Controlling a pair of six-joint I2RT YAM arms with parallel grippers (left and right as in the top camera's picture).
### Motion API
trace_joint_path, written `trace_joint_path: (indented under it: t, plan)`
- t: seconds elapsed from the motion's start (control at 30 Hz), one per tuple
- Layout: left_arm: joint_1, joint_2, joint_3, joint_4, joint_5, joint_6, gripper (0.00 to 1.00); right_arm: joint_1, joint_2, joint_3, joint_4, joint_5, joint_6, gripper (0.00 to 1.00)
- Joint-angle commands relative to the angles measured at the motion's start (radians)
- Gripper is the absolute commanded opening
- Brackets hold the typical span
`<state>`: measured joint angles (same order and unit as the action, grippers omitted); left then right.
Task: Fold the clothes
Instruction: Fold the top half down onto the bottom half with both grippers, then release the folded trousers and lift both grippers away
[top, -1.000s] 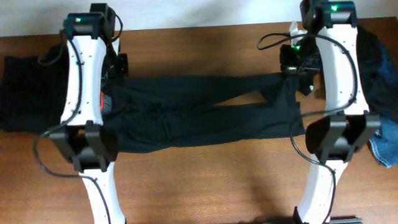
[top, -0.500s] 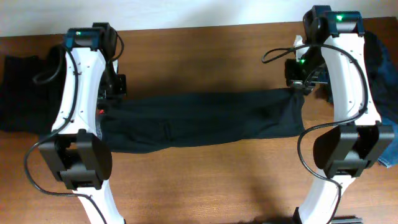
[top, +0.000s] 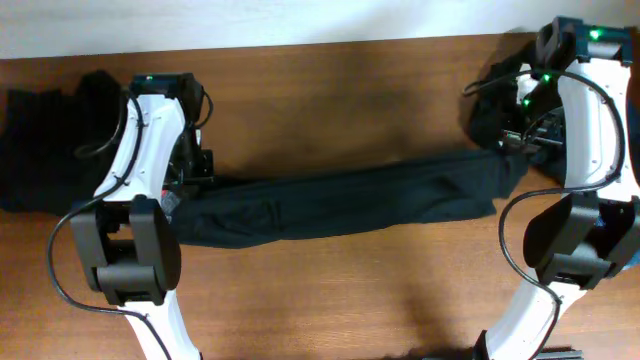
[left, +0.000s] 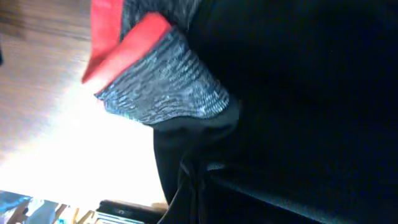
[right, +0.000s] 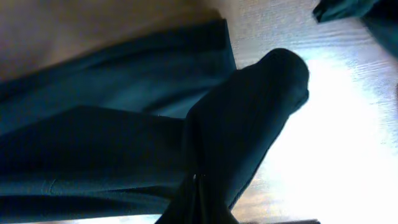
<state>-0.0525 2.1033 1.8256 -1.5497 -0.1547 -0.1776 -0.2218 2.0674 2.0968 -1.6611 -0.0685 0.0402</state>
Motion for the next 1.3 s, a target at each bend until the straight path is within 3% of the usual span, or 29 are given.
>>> trace_joint_path:
  t: [0.0, 0.23, 0.37, 0.43, 0.53, 0.6, 0.63, 0.73, 0.83, 0.97, 1.17, 1.27]
  plan:
    - [0.009, -0.026, -0.023, 0.001, -0.053, -0.012, 0.01, -0.011, 0.0, -0.087, 0.037, 0.05, -0.007, 0.04]
    - [0.009, -0.026, -0.023, 0.001, -0.053, -0.011, 0.01, 0.006, 0.0, -0.229, 0.08, 0.047, -0.006, 0.07]
    - [0.009, -0.026, -0.024, -0.006, -0.052, -0.012, 0.01, 0.006, 0.0, -0.246, 0.088, 0.047, -0.006, 0.33]
    - [0.009, -0.026, -0.026, -0.019, -0.052, -0.012, 0.0, 0.006, 0.0, -0.246, 0.098, 0.047, -0.006, 0.58]
    - [0.009, -0.026, -0.026, -0.033, -0.052, -0.011, 0.01, 0.006, 0.0, -0.246, 0.116, 0.04, -0.006, 0.72]
    - [0.009, -0.026, -0.026, -0.034, -0.052, -0.011, 0.02, 0.006, 0.0, -0.246, 0.126, 0.028, -0.006, 0.72]
    - [0.009, -0.026, -0.026, -0.035, -0.052, -0.011, 0.06, 0.006, 0.0, -0.246, 0.131, 0.024, -0.006, 0.72]
    - [0.009, -0.026, -0.026, -0.042, -0.052, -0.007, 0.54, 0.006, 0.0, -0.246, 0.137, 0.024, -0.006, 0.72]
    - [0.009, -0.026, -0.026, -0.044, -0.053, 0.014, 0.86, 0.006, 0.0, -0.246, 0.138, 0.023, -0.006, 0.72]
    - [0.009, -0.026, -0.025, -0.025, -0.052, 0.014, 0.98, 0.006, 0.0, -0.246, 0.141, 0.014, -0.007, 0.72]
    - [0.009, -0.043, -0.023, -0.009, -0.052, 0.014, 0.99, 0.006, 0.0, -0.246, 0.143, 0.006, -0.006, 0.72]
    - [0.009, -0.071, -0.023, 0.011, -0.052, 0.014, 0.99, -0.012, 0.0, -0.246, 0.174, -0.1, -0.012, 0.76]
